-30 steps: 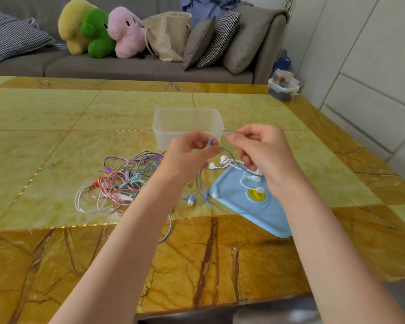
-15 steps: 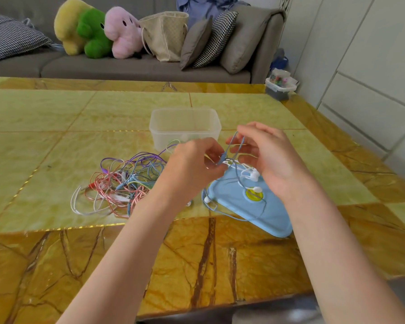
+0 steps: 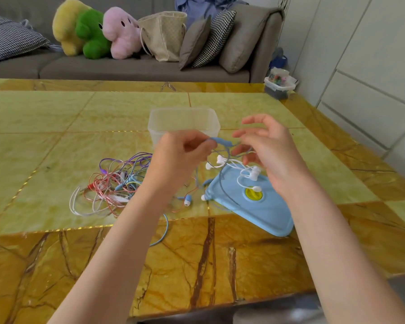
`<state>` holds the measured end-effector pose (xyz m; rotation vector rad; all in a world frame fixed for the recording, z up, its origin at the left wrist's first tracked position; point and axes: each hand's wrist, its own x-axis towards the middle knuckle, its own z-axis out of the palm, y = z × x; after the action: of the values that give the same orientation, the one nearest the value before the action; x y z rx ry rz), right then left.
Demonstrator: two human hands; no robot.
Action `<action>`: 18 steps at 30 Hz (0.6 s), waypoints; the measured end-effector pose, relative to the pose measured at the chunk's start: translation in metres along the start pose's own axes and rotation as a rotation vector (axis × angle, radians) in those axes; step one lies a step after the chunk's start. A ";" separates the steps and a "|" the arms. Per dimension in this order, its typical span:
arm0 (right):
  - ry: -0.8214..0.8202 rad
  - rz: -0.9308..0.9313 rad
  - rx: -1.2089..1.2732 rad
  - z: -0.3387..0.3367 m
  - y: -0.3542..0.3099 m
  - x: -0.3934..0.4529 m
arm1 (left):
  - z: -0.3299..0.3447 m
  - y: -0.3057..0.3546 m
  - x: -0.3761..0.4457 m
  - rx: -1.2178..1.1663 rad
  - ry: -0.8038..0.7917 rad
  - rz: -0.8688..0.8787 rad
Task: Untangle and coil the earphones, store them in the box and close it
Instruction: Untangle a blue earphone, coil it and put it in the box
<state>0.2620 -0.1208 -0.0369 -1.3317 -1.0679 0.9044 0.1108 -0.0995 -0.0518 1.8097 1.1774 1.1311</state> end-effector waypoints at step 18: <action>-0.285 -0.106 -0.485 0.002 0.006 -0.004 | -0.017 0.005 0.007 -0.756 -0.020 -0.353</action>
<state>0.2592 -0.1233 -0.0429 -1.5481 -1.6395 0.7979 0.0988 -0.0933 -0.0387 0.9929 0.8417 1.1332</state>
